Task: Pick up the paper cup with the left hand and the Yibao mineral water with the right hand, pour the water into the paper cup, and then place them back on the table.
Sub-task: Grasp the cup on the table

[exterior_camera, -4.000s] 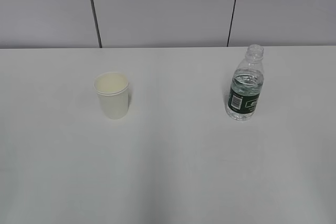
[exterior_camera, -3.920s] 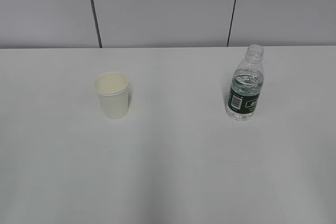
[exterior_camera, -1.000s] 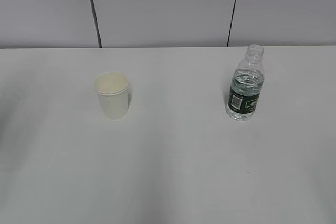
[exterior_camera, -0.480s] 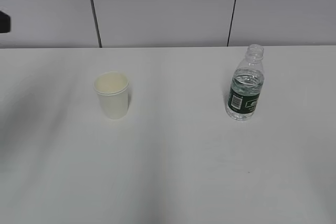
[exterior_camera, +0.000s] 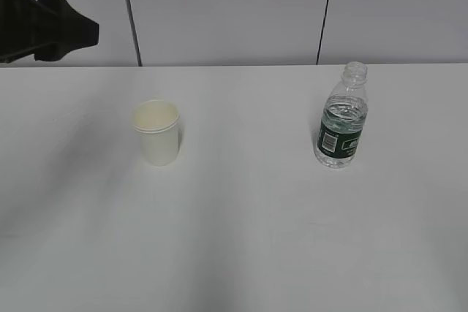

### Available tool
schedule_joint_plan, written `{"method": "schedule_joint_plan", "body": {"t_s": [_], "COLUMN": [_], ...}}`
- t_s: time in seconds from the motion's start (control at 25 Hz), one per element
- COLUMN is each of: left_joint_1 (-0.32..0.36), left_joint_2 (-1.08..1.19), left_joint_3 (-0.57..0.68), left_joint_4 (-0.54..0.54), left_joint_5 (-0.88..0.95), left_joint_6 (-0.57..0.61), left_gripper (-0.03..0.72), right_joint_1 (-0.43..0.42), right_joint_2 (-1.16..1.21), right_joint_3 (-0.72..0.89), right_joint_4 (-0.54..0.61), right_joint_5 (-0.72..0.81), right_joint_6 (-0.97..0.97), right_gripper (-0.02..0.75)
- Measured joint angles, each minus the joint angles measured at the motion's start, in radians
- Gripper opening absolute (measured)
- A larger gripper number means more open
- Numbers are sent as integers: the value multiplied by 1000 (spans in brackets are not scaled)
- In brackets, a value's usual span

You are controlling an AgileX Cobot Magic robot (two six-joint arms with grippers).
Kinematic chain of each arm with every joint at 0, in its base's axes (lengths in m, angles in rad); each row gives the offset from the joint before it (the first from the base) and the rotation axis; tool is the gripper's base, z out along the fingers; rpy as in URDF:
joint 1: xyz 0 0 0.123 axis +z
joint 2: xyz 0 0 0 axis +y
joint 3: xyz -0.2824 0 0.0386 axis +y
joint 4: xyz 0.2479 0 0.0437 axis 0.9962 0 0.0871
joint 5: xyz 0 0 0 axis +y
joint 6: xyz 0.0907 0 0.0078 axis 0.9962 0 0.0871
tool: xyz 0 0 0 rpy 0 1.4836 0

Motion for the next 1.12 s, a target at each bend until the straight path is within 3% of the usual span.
{"method": "schedule_joint_plan", "body": {"t_s": [0.36, 0.68, 1.12], "left_joint_1": [-12, -87, -89], "left_joint_2": [8, 8, 116], "left_joint_3": [255, 441, 536], "left_joint_4": [-48, -72, -71], "left_joint_5": [-368, -598, -851], "left_joint_6": [2, 2, -46], "left_gripper": [433, 433, 433], "right_joint_1": [0, 0, 0], "right_joint_2": [0, 0, 0], "right_joint_3": [0, -9, 56], "right_joint_4": [0, -7, -12], "right_joint_5": [0, -20, -415], "right_joint_6": [0, 0, 0], "right_gripper": [585, 585, 585]}}
